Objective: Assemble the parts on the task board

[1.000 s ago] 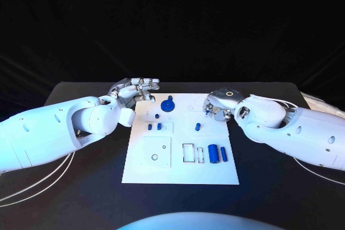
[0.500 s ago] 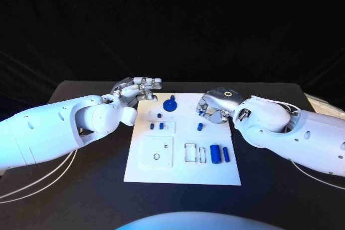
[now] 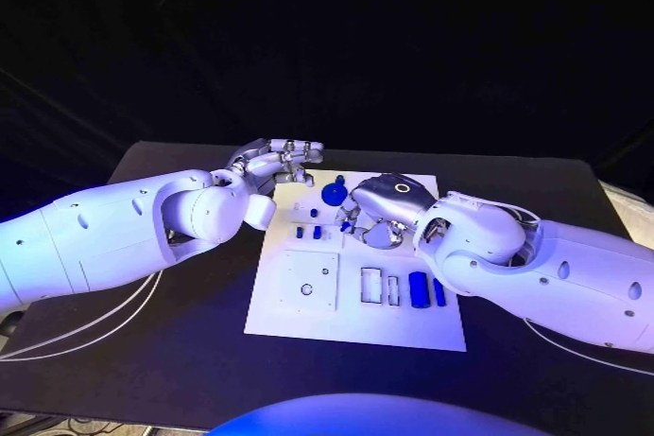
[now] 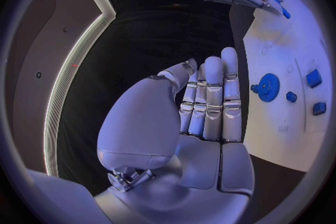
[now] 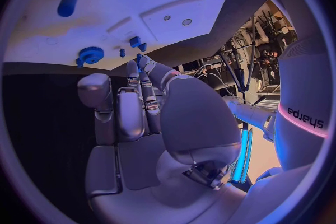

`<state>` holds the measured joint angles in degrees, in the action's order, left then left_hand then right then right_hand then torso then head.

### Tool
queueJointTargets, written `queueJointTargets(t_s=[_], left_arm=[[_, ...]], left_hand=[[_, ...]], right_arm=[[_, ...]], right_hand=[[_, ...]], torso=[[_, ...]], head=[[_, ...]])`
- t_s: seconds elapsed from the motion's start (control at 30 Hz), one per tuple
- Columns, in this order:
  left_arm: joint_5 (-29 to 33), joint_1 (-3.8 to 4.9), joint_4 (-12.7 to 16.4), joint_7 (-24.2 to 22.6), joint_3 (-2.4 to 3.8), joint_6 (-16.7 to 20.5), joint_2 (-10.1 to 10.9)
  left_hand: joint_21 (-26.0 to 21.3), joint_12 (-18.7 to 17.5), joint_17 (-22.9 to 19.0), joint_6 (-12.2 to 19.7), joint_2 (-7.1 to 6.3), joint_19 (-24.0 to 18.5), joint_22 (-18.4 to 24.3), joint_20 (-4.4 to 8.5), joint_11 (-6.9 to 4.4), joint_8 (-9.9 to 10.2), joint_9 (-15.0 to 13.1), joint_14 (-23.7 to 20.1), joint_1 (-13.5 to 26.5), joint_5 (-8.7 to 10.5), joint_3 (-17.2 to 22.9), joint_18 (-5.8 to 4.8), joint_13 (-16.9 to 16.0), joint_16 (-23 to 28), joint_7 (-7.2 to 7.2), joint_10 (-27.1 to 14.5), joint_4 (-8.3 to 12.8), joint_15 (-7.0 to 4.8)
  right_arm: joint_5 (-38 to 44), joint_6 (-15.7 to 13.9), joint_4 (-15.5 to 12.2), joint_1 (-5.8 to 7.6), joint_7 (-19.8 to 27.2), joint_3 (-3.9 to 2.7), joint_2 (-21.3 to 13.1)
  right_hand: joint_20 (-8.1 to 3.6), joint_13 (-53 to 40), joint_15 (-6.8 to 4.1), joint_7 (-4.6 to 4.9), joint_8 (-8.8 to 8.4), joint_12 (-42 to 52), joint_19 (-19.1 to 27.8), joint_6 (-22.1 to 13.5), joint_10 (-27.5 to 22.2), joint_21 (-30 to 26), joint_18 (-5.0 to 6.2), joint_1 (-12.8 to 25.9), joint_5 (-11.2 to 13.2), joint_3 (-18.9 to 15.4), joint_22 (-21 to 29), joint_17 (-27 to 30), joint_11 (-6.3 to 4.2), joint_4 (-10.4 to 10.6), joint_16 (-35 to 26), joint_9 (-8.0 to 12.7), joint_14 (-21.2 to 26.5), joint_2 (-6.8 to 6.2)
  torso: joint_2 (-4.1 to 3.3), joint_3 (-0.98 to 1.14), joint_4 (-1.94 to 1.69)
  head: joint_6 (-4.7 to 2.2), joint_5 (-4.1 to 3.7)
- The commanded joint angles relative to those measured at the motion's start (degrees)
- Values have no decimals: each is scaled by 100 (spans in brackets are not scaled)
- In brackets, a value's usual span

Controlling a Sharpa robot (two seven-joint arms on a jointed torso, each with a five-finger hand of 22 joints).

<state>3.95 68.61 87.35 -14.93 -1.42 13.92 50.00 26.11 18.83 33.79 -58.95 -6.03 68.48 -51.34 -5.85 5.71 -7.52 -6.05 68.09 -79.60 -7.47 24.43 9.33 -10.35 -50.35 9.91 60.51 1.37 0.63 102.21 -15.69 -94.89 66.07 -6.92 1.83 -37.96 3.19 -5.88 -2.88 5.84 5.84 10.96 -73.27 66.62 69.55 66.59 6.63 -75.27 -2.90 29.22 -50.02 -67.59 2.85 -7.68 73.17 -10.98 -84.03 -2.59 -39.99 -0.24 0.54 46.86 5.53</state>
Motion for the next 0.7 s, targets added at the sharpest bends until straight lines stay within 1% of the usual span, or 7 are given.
queueJointTargets(t_s=[0.03, 0.1, 0.2, 0.3, 0.53, 0.63, 0.7], left_arm=[[-51, -1, 17, -35, 3, -133, -7], [-51, -1, 24, -36, 3, -129, 4], [-51, 0, 28, -37, 3, -123, 13], [-51, 0, 31, -41, 3, -116, 17], [-51, 0, 35, -44, 4, -119, 9], [-51, 0, 23, -44, 4, -120, 7], [-51, 0, 15, -44, 4, -121, 5]], left_hand=[[-29, 6, -5, 38, 34, -6, 5, -43, -11, -19, 5, -31, -1, -8, -40, 108, -6, 39, -15, -29, 4, 10], [-29, 6, -5, 38, 34, -6, 5, -43, -11, -19, 5, -31, -1, -8, -40, 108, -6, 39, -15, -29, 4, 10], [-29, 6, -5, 38, 34, -6, 5, -43, -11, -19, 5, -31, -1, -8, -40, 108, -6, 39, -15, -29, 4, 10], [-29, 6, -5, 38, 34, -6, 5, -43, -11, -19, 5, -31, -1, -8, -40, 108, -6, 39, -15, -29, 4, 10], [-29, 6, -5, 38, 34, -6, 5, -43, -11, -19, 5, -31, -1, -8, -40, 108, -6, 39, -15, -29, 4, 10], [-29, 6, -5, 38, 34, -6, 5, -43, -11, -19, 5, -31, -1, -8, -40, 108, -6, 39, -15, -29, 4, 10], [-29, 6, -5, 38, 34, -6, 5, -43, -11, -19, 5, -31, -1, -8, -40, 108, -6, 39, -15, -29, 4, 10]], right_arm=[[-228, 56, 58, -133, 185, 9, 120], [-279, 73, 117, -210, 222, 12, 201], [-339, 118, 204, -299, 269, 28, 298], [-385, 183, 286, -365, 304, 49, 369], [-433, 301, 403, -457, 344, 90, 451], [-438, 344, 443, -485, 343, 101, 475], [-426, 361, 458, -494, 330, 105, 479]], right_hand=[[26, -7, 40, 42, 24, -32, -30, -20, 61, 12, 63, -7, -32, 19, 10, 4, -50, -12, -7, -10, -245, 58], [35, -4, 52, 50, 19, -38, -26, -26, 59, 7, 64, -10, -36, 21, 19, 8, -42, -16, -8, -9, -244, 61], [42, -1, 61, 58, 15, -44, -20, -32, 55, -1, 66, -10, -39, 22, 33, 10, -35, -20, -9, -9, -243, 62], [46, 0, 67, 62, 12, -48, -16, -36, 53, -6, 67, -9, -40, 22, 42, 11, -31, -21, -9, -8, -243, 63], [59, 5, 80, 74, 4, -60, -3, -48, 43, -23, 72, -3, -41, 19, 72, 29, -18, -23, -22, -7, -239, 63], [65, 8, 87, 80, -1, -66, -2, -55, 37, -24, 73, -2, -41, 19, 72, 26, -12, -24, -19, -6, -239, 66], [65, 8, 87, 80, -1, -66, -2, -55, 37, -24, 73, -2, -41, 19, 72, 26, -12, -24, -19, -6, -239, 66]], torso=[[-4, -3, 7], [-6, 0, 13], [-7, 3, -2], [-3, -2, -4], [0, 1, 5], [3, 8, 18], [3, 9, 14]], head=[[30, 52], [42, 74], [61, 86], [84, 94], [116, 140], [135, 186], [139, 186]])
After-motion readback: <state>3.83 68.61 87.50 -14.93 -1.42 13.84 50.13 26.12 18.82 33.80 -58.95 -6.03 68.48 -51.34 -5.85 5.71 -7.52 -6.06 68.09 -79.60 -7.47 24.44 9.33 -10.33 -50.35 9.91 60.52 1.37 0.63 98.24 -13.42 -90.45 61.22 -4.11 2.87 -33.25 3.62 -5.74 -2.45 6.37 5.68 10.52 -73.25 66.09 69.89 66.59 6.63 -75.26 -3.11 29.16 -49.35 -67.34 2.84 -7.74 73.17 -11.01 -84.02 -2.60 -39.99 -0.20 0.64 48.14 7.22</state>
